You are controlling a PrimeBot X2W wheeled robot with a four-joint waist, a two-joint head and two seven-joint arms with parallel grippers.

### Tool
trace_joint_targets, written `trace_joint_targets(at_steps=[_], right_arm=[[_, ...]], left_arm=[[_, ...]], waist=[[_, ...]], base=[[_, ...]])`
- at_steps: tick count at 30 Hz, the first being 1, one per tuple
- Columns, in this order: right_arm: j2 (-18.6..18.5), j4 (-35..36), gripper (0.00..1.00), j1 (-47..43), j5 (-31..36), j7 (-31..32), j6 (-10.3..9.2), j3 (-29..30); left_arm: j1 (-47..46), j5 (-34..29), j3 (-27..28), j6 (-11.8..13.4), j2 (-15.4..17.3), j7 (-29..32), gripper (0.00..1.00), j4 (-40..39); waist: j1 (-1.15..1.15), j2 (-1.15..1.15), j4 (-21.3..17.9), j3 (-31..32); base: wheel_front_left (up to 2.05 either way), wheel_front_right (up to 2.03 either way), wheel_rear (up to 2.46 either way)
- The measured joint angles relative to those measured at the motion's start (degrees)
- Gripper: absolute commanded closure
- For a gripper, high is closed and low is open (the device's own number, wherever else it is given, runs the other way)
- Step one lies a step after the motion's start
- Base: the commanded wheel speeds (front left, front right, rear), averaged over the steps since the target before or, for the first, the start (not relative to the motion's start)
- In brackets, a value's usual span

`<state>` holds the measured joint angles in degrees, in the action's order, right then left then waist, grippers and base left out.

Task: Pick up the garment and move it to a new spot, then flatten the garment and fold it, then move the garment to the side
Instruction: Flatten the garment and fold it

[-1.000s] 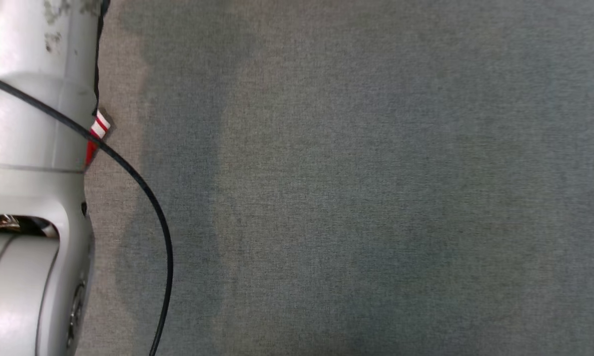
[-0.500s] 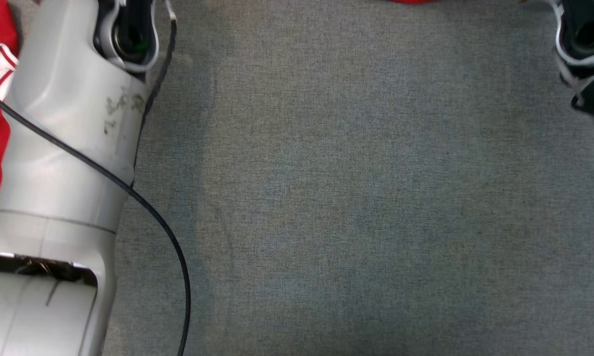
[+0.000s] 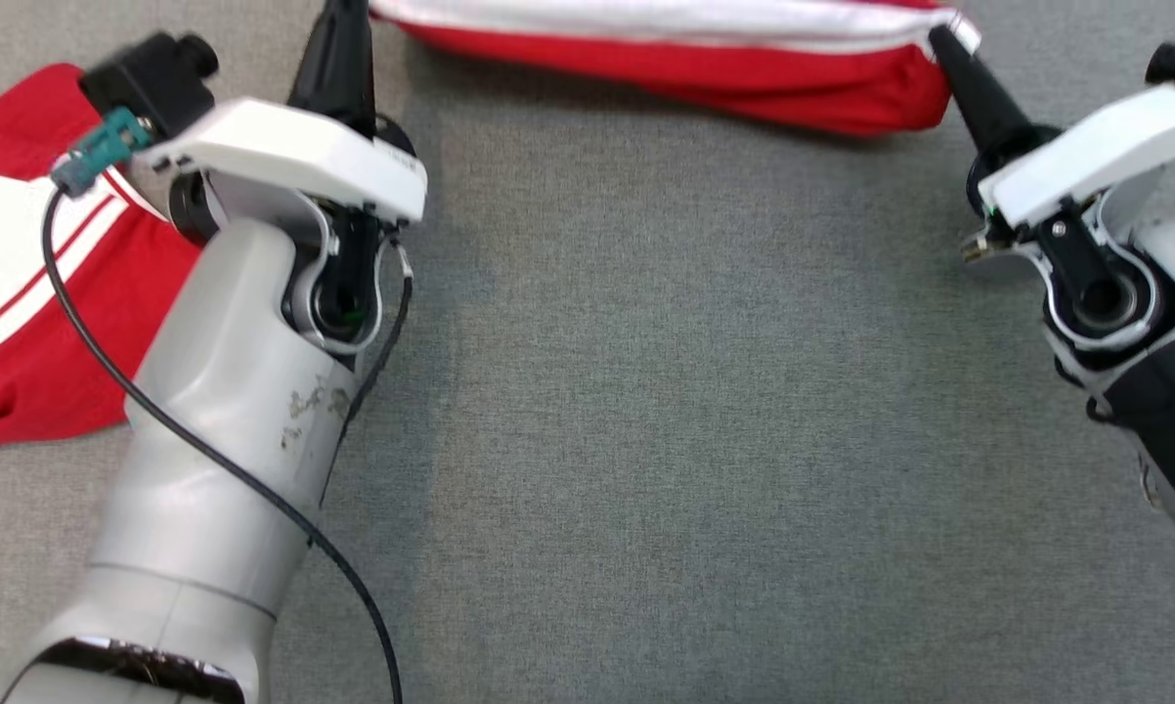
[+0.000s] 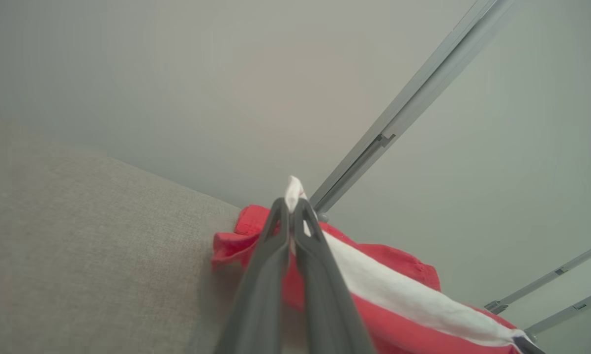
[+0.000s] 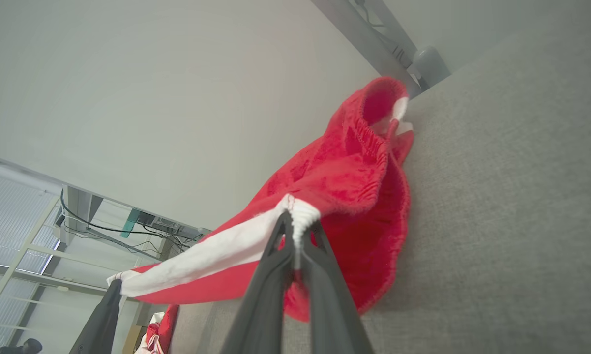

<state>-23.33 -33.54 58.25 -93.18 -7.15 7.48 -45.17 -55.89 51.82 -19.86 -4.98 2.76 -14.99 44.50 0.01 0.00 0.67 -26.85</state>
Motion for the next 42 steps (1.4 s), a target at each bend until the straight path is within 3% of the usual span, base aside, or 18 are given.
trace_joint_targets(at_steps=[10,23,34,42], right_arm=[[-2.25,6.91,1.00,-10.16,-0.08,5.83,0.00,-1.43],[-3.78,9.49,1.00,-19.62,0.71,12.94,0.00,-3.70],[-6.93,15.34,1.00,-24.33,7.10,13.68,0.00,-10.20],[-10.01,18.02,1.00,-26.89,7.89,13.62,0.00,-15.18]], left_arm=[[9.59,2.91,-1.05,0.29,0.01,0.00,1.00,-1.01],[20.00,5.50,1.42,1.30,-0.03,0.00,1.00,-0.36],[26.15,7.89,3.57,0.98,-0.01,0.00,1.00,0.25],[30.39,8.40,3.76,0.42,-0.05,0.01,1.00,-0.30]], waist=[[0.00,0.00,0.08,6.28],[0.00,0.00,-0.13,13.23],[0.00,0.00,0.01,17.19],[-0.01,0.00,-0.04,20.24]], base=[[0.00,0.00,0.00],[0.00,0.00,0.00],[0.00,0.00,0.00],[0.00,0.00,0.00]])
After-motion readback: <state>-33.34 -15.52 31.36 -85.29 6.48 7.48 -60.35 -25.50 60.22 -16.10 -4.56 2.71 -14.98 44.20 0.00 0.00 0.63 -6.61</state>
